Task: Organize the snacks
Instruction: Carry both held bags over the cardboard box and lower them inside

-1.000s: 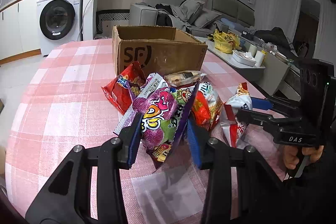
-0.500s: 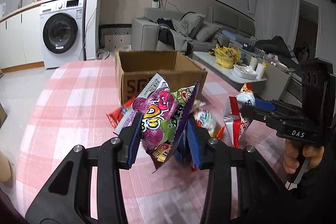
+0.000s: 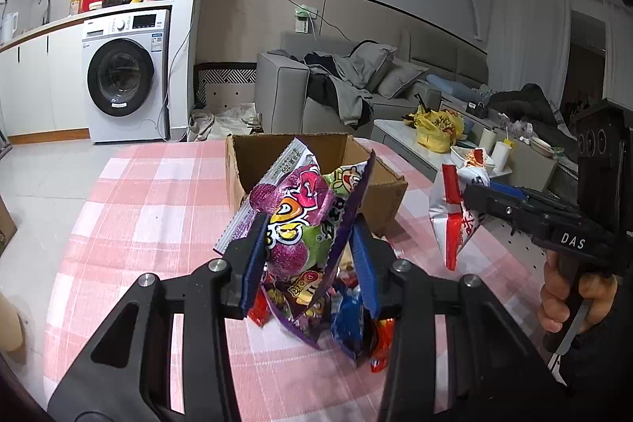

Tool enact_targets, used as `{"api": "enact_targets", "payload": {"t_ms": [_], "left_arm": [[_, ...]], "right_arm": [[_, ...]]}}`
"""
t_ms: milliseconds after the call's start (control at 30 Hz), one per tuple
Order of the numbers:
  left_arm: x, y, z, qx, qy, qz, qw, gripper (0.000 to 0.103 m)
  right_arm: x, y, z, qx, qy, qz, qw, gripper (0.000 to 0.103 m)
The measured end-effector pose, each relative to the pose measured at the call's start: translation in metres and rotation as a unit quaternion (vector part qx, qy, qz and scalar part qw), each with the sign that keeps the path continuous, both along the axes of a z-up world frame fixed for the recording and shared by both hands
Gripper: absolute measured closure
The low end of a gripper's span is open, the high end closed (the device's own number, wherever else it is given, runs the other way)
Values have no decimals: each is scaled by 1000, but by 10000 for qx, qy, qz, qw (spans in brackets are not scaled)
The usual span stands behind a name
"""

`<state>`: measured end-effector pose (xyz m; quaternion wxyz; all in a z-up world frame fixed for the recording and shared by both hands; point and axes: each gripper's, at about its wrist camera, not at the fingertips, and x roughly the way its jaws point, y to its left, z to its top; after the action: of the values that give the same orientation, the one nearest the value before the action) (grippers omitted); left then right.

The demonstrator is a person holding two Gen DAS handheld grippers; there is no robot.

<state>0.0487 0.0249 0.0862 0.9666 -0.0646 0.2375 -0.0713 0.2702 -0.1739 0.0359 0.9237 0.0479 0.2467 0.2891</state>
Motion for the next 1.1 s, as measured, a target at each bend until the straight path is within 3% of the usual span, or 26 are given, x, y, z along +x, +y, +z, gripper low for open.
{"api": "enact_targets", "payload": {"t_ms": [433,1100], "left_arm": [[61,3,10,40,33,34,10000,66],[161,13,5,71,179,116,9997,66]], "right_arm": [[42,15,23,137,43,-78,9999,51],[104,40,20,411,320,-263,9983,50]]}}
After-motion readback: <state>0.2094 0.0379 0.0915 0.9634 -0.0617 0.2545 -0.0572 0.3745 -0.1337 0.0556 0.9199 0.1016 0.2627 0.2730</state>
